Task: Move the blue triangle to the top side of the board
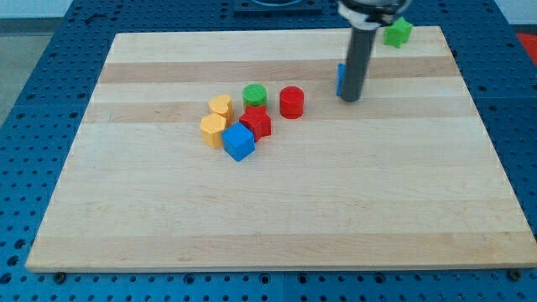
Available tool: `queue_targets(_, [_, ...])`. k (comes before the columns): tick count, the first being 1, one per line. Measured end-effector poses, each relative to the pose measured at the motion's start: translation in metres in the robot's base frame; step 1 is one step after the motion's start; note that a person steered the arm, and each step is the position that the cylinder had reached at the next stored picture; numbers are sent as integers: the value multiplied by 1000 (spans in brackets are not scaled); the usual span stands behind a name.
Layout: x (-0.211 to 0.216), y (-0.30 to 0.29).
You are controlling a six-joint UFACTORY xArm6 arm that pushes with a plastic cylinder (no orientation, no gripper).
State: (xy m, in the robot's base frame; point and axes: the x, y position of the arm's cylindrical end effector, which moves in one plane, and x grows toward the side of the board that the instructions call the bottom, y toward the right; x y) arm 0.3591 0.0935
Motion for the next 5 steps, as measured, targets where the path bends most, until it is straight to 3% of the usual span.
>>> queue_targets(2, [-16, 7])
queue_targets(4, [-69, 41])
queue_targets(5, [-71, 26])
